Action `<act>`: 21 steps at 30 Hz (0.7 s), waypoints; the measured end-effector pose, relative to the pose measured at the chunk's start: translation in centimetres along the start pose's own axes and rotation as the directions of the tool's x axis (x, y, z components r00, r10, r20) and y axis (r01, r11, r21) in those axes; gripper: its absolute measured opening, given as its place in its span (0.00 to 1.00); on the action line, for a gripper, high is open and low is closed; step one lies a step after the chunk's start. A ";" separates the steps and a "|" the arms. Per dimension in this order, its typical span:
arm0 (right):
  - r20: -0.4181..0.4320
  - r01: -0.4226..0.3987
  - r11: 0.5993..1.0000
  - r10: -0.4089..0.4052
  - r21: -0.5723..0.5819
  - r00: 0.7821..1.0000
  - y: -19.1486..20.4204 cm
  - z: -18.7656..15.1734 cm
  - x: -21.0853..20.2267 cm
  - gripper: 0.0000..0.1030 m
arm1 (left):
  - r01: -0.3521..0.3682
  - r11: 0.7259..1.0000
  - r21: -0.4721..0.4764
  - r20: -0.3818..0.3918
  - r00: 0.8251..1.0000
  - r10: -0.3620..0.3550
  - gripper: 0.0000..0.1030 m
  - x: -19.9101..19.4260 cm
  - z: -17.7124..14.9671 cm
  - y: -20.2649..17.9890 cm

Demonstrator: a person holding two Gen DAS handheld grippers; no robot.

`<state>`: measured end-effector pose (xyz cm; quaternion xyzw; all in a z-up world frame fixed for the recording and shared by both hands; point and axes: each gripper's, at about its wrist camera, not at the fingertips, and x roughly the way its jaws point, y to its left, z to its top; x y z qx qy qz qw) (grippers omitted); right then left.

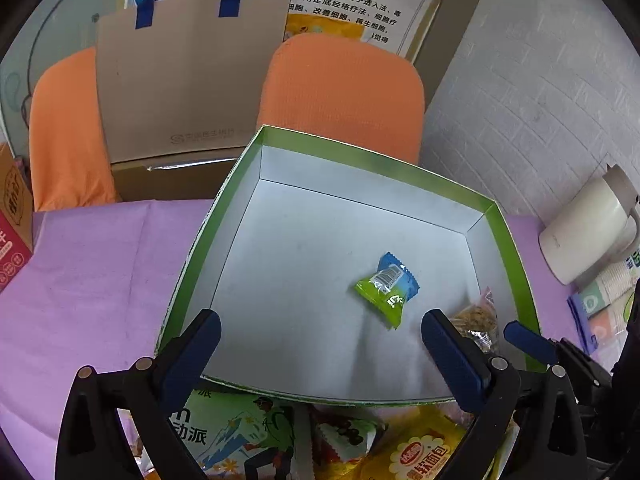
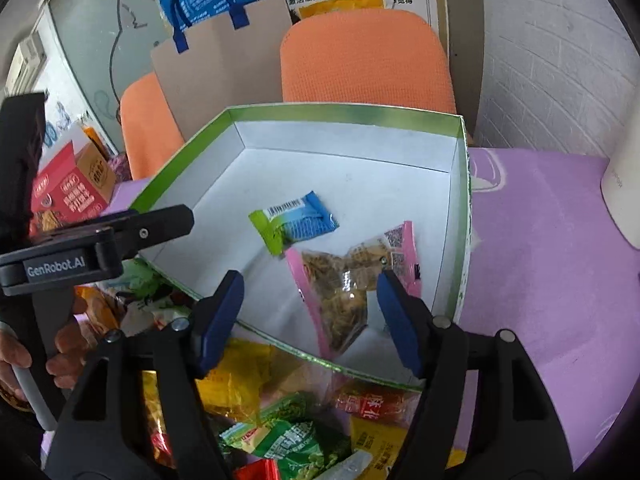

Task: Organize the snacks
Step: 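Carry both held snacks into the green box and open both grippers, then withdraw both grippers from the box back toward the snack pile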

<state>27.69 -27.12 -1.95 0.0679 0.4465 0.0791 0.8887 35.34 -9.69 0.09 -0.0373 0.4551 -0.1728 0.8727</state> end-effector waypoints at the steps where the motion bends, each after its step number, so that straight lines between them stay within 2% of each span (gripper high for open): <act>1: -0.011 -0.009 1.000 0.009 0.018 1.000 -0.2 0.0 0.0 0.67 | -0.017 1.000 0.024 0.005 1.000 0.017 0.99 -0.1 -0.2 -0.2; 4: -0.039 -0.025 1.000 0.026 0.014 0.999 -0.5 -0.2 -0.4 0.67 | -0.072 0.994 0.078 0.019 0.997 0.071 0.99 -0.6 -1.1 -0.9; 7: -0.064 -0.033 0.999 0.034 0.014 0.997 -0.6 -0.6 -1.0 0.67 | -0.101 0.991 0.089 0.029 0.995 0.099 0.99 -1.0 -2.2 -1.4; 13: -0.080 -0.040 0.999 0.041 0.018 0.996 -0.7 -1.4 -2.0 0.67 | -0.084 0.992 0.094 0.042 0.996 0.080 0.99 -2.4 -4.0 -1.7; 16: -0.025 -0.040 0.999 0.041 0.025 0.999 -0.6 -1.8 -3.8 0.69 | -0.062 0.993 0.096 0.044 0.997 0.058 0.99 -3.1 -4.3 -1.6; 17: 0.012 -0.049 0.999 0.049 0.016 0.999 -0.3 -1.9 -4.9 0.76 | -0.049 0.996 0.081 0.050 0.998 0.045 0.99 -3.8 -4.4 -1.5; 18: 0.053 -0.053 0.999 0.052 0.006 0.997 0.0 -2.2 -6.3 0.87 | -0.032 0.997 0.065 0.074 0.997 0.028 0.99 -4.9 -4.4 -1.2; 20: 0.130 -0.058 0.998 0.058 -0.005 0.990 0.6 -3.1 -9.3 1.00 | -0.023 0.998 0.056 0.148 0.989 0.014 0.99 -7.8 -4.6 -0.9; 21: 0.155 -0.064 0.998 0.064 -0.007 0.986 0.9 -3.7 -10.6 1.00 | -0.029 0.998 0.055 0.184 0.983 0.019 0.99 -9.3 -4.9 -0.8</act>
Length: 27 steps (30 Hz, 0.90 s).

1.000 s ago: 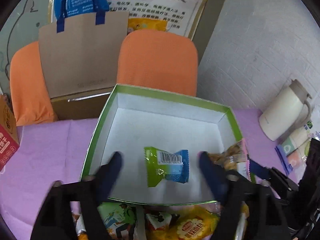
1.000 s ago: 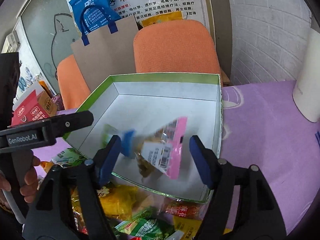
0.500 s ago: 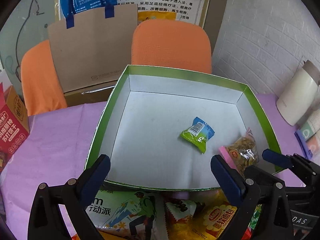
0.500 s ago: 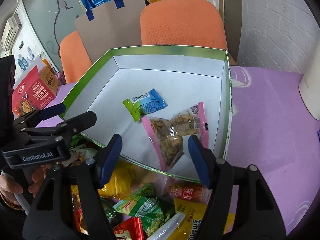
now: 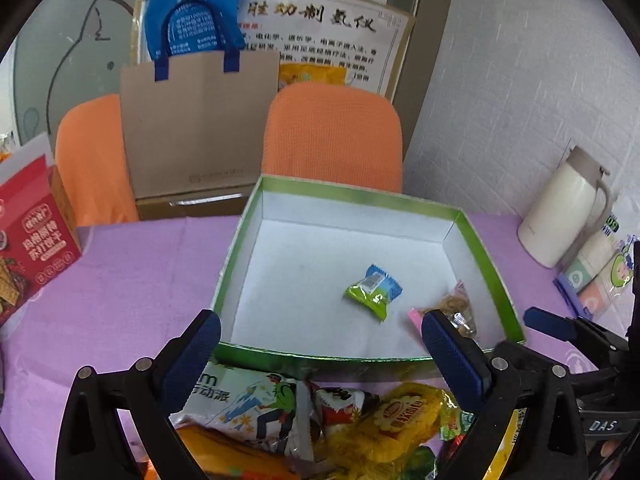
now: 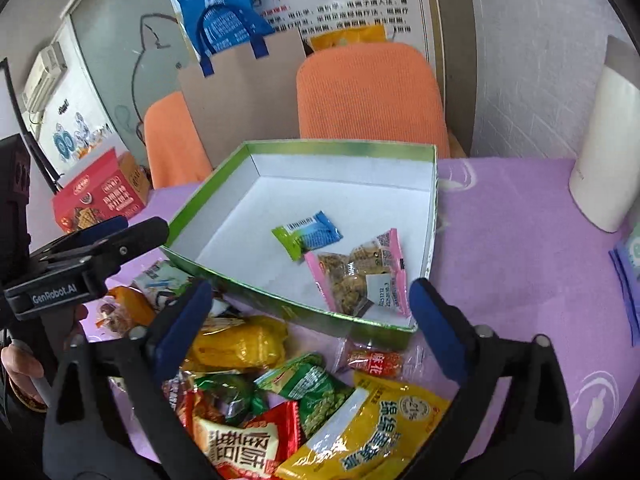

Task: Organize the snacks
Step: 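Withdraw both grippers from the box back toward the snack pile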

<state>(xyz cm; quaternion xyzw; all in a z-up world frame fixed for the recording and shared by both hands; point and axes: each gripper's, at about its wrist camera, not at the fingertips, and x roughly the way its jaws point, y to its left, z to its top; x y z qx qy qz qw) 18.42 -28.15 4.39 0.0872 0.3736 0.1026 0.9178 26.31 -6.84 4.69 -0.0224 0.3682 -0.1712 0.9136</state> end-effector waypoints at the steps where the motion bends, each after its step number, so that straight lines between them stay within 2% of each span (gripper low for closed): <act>1: 0.011 -0.009 1.000 0.009 0.003 1.000 0.4 -0.4 -1.3 1.00 | -0.002 1.000 0.001 0.029 1.000 0.002 0.99 -1.4 -0.1 0.1; 4: 0.048 -0.047 0.998 0.045 0.031 0.998 1.5 -1.8 -4.4 1.00 | 0.002 1.000 0.007 0.076 0.997 -0.003 1.00 -5.5 -1.3 0.4; 9: 0.184 -0.037 0.996 0.022 0.079 0.983 3.8 -5.6 -9.2 1.00 | -0.003 1.000 0.019 0.068 0.998 0.002 1.00 -10.3 -4.6 1.0; 12: 0.216 -0.091 0.994 0.075 0.065 0.974 4.8 -8.5 -10.0 1.00 | -0.018 1.000 -0.013 0.056 0.998 0.019 1.00 -12.2 -7.1 1.9; 14: 0.201 -0.129 0.989 0.113 0.067 0.973 5.2 -10.2 -9.4 1.00 | -0.019 0.999 -0.044 0.052 0.998 0.021 1.00 -13.4 -9.0 2.7; 17: 0.120 -0.090 0.995 0.083 0.053 0.989 5.5 -12.6 -7.9 1.00 | -0.017 0.997 -0.070 0.028 0.999 0.019 1.00 -14.5 -12.0 3.4; 19: 0.069 -0.092 0.995 0.088 0.046 0.994 5.6 -14.1 -7.2 1.00 | -0.024 0.998 -0.064 0.017 1.000 0.025 1.00 -14.9 -13.7 3.4; 21: 0.015 -0.056 0.997 0.055 0.048 0.998 5.7 -15.2 -6.3 1.00 | -0.030 0.999 -0.041 0.014 0.999 0.031 1.00 -15.4 -15.3 3.4; 24: -0.040 -0.009 0.998 0.011 0.064 0.999 5.6 -16.0 -5.5 1.00 | -0.030 0.999 -0.020 0.001 1.000 0.030 1.00 -15.9 -17.2 3.4; 27: -0.067 -0.023 0.994 0.030 0.108 0.997 5.5 -15.9 -4.9 1.00 | -0.013 1.000 -0.016 -0.020 1.000 0.013 1.00 -15.9 -18.3 3.8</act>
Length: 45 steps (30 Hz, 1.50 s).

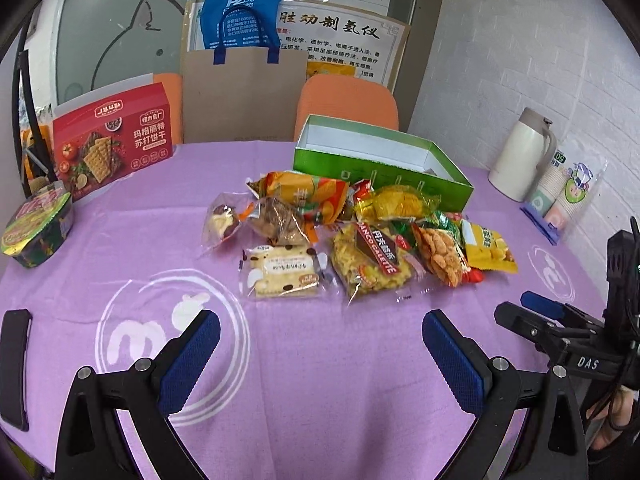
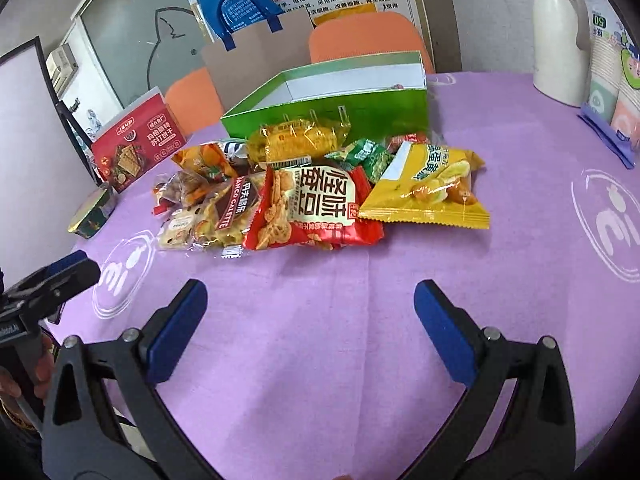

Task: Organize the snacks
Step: 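Withdraw both grippers from the box back toward the snack pile, then grasp the DANCO GALETTE bag with the right gripper while the left grasps the cookie packet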

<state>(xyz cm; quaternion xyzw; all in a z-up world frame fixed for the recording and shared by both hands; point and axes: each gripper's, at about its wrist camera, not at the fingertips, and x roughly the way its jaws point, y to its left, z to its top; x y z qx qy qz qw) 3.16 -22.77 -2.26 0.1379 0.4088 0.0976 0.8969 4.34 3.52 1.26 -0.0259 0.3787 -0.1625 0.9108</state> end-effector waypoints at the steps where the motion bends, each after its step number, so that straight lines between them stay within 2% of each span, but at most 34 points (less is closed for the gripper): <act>1: -0.005 -0.010 1.000 0.010 0.007 1.000 0.2 0.1 0.1 1.00 | -0.003 1.000 -0.004 -0.006 1.000 0.003 1.00 0.1 -0.3 0.2; 6: -0.008 -0.072 0.996 0.072 -0.049 0.997 3.1 1.0 1.1 0.97 | -0.009 0.999 -0.039 -0.035 0.999 0.007 1.00 0.7 -0.9 1.9; 10: -0.051 -0.149 0.985 0.145 -0.091 0.988 5.2 1.0 2.4 0.93 | -0.015 0.997 -0.081 -0.054 0.998 0.011 1.00 1.5 -1.0 3.4; 14: -0.091 -0.155 0.985 0.148 -0.079 0.985 5.5 0.4 3.7 0.92 | -0.032 0.994 -0.102 -0.082 0.996 0.024 1.00 2.7 -0.9 4.7; 17: -0.119 -0.156 0.987 0.152 -0.027 0.981 4.8 0.4 5.0 0.89 | -0.009 0.993 -0.114 -0.088 0.996 -0.001 1.00 3.5 -0.4 5.1; 20: -0.136 -0.172 0.984 0.177 0.048 0.975 4.0 0.8 6.5 0.75 | 0.009 0.994 -0.105 -0.090 0.996 -0.018 1.00 4.3 0.2 5.0; 22: -0.108 -0.176 0.981 0.185 0.087 0.977 3.7 1.5 7.0 0.72 | 0.000 0.995 -0.104 -0.093 0.996 -0.010 1.00 4.6 0.4 5.0; 23: -0.099 -0.179 0.978 0.190 0.109 0.977 3.5 1.8 7.3 0.67 | -0.001 0.994 -0.113 -0.098 0.995 -0.011 1.00 4.8 0.4 5.1; 25: -0.087 -0.167 0.975 0.181 0.148 0.980 3.2 2.2 7.8 0.52 | 0.006 0.992 -0.125 -0.110 0.994 -0.020 1.00 5.0 0.2 5.4; 26: -0.089 -0.162 0.973 0.179 0.166 0.980 2.9 2.2 8.0 0.34 | 0.003 0.992 -0.127 -0.114 0.993 -0.018 1.00 5.0 0.2 5.5; 27: -0.093 -0.172 0.969 0.191 0.179 0.977 2.6 2.1 8.1 0.25 | -0.004 0.992 -0.125 -0.116 0.993 -0.011 1.00 5.0 0.1 5.5; 30: -0.070 -0.193 0.964 0.209 0.184 0.975 1.7 1.3 7.3 0.18 | -0.006 0.992 -0.122 -0.118 0.993 -0.008 1.00 5.2 0.1 5.7; 33: -0.070 -0.178 0.974 0.188 0.138 0.980 1.6 0.7 5.8 0.15 | -0.008 0.992 -0.125 -0.125 0.992 -0.007 1.00 5.5 0.4 5.5; 37: -0.091 -0.167 0.981 0.176 0.097 0.980 0.7 -0.6 3.6 0.14 | 0.027 0.994 -0.104 -0.113 0.993 -0.039 1.00 5.6 0.7 4.5; 40: -0.097 -0.118 0.988 0.127 0.100 0.987 -0.8 -1.7 2.0 0.15 | 0.024 0.997 -0.075 -0.116 0.993 -0.032 1.00 5.9 0.7 3.9; 44: -0.066 -0.031 0.994 0.039 0.107 0.997 -1.9 -1.6 0.7 0.26 | 0.012 0.996 -0.087 -0.129 0.991 -0.023 1.00 6.6 1.0 3.9; 45: -0.066 -0.040 0.994 0.047 0.105 0.997 -1.8 -1.5 0.6 0.35 | 0.003 0.996 -0.089 -0.127 0.992 -0.014 1.00 6.8 1.2 4.0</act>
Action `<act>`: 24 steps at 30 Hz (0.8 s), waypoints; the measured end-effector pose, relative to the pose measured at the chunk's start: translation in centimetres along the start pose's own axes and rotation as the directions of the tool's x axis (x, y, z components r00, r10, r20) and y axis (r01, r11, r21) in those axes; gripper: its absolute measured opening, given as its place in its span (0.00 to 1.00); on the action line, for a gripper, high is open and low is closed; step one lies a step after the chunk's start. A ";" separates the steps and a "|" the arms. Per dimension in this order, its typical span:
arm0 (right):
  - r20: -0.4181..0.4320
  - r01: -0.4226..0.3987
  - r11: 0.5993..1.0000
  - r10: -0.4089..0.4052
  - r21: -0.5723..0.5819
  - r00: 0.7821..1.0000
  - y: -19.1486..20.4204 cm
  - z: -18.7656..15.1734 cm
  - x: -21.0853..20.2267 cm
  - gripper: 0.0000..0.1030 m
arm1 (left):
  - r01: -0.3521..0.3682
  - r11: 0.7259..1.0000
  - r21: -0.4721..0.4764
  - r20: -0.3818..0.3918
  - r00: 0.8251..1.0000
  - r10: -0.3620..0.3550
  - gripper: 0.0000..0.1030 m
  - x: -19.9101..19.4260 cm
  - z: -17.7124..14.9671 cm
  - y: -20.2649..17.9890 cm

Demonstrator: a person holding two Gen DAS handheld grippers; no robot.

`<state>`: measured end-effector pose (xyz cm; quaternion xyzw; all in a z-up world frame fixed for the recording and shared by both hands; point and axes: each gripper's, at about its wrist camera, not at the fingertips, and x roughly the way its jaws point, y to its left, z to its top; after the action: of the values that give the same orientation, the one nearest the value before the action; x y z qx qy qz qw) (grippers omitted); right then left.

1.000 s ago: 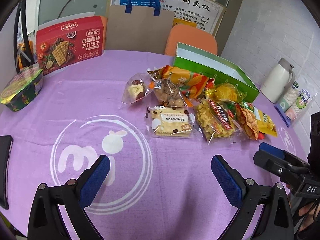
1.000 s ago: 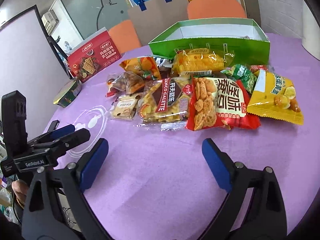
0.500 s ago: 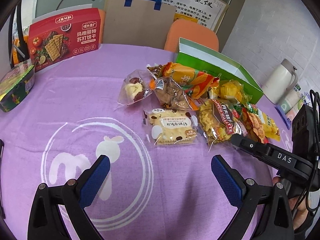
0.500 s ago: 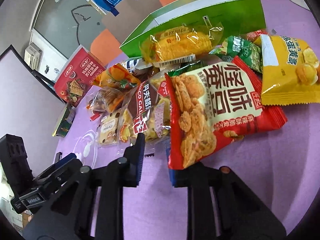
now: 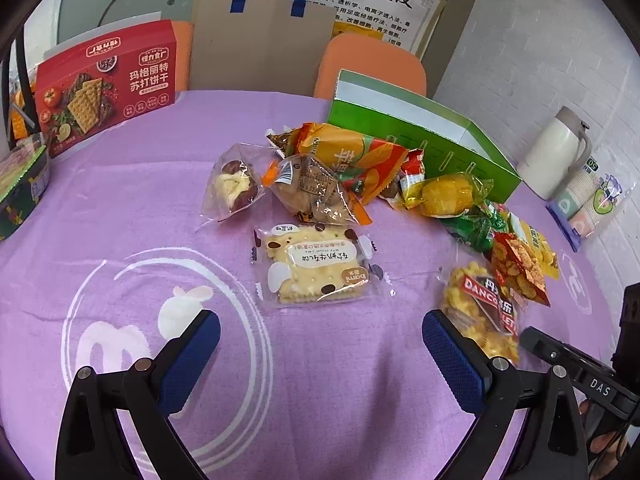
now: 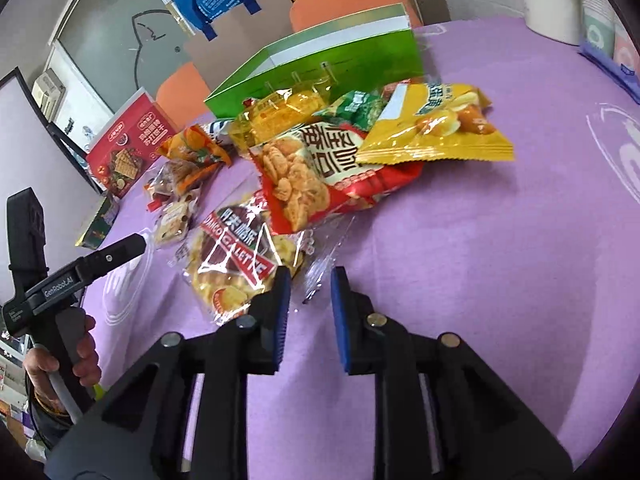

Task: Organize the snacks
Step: 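Grasp the DANCO GALETTE bag with the right gripper while the left grasps the cookie packet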

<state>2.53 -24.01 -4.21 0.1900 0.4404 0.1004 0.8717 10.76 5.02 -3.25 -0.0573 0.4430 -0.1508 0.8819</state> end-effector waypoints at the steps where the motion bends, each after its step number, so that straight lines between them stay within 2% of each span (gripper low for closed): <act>1: 0.002 -0.009 1.000 0.009 -0.001 1.000 0.2 0.0 -0.1 0.39 | -0.017 1.000 -0.001 0.003 1.000 0.017 1.00 0.3 0.3 0.0; 3: 0.005 -0.018 1.000 0.018 -0.014 1.000 0.7 -0.1 -0.2 0.53 | -0.056 0.998 0.011 0.006 0.998 0.056 1.00 1.1 1.3 0.0; 5: 0.004 -0.018 0.999 0.018 -0.045 1.000 1.4 -0.4 -0.1 0.57 | -0.088 0.996 0.020 -0.008 0.996 0.088 1.00 2.3 2.3 0.0; 11: 0.000 -0.003 0.991 0.003 -0.134 1.000 3.3 -0.7 0.8 0.63 | -0.113 0.992 0.055 -0.081 0.990 0.117 1.00 5.8 3.3 -0.8; 13: -0.016 -0.033 0.986 0.031 -0.163 0.999 4.1 -0.8 0.9 0.63 | -0.122 0.989 0.077 -0.050 0.991 0.126 0.99 5.6 2.9 -0.8; 15: -0.040 -0.103 0.975 0.097 -0.197 0.994 5.1 -1.2 0.8 0.63 | -0.115 0.989 0.092 -0.029 0.993 0.118 0.87 5.0 2.5 -0.7; 16: -0.054 -0.155 0.966 0.147 -0.208 0.988 5.7 -1.4 0.8 0.63 | -0.107 0.989 0.099 -0.027 0.994 0.110 0.73 4.5 2.3 -0.6; 17: -0.067 -0.197 0.957 0.187 -0.212 0.980 6.1 -1.6 0.7 0.63 | -0.091 0.991 0.093 -0.033 0.995 0.095 0.66 4.1 2.2 -0.4; 19: -0.068 -0.219 0.951 0.209 -0.219 0.975 6.6 -1.6 0.2 0.63 | -0.078 0.994 0.079 -0.039 0.996 0.081 0.61 3.0 1.6 0.1; 23: -0.011 -0.114 0.966 0.114 -0.231 0.993 6.2 -0.8 -0.8 0.64 | -0.098 0.993 0.066 -0.035 0.994 0.100 0.61 0.6 -0.3 1.3; 24: -0.004 -0.098 0.969 0.099 -0.225 0.995 6.1 -0.6 -0.7 0.68 | -0.095 0.994 0.058 -0.033 0.995 0.097 0.61 -0.1 -0.9 1.7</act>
<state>1.60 -18.58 -1.49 0.1119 0.4132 0.1920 0.8831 10.33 6.70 -4.10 -0.0083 0.4567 -0.1213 0.8813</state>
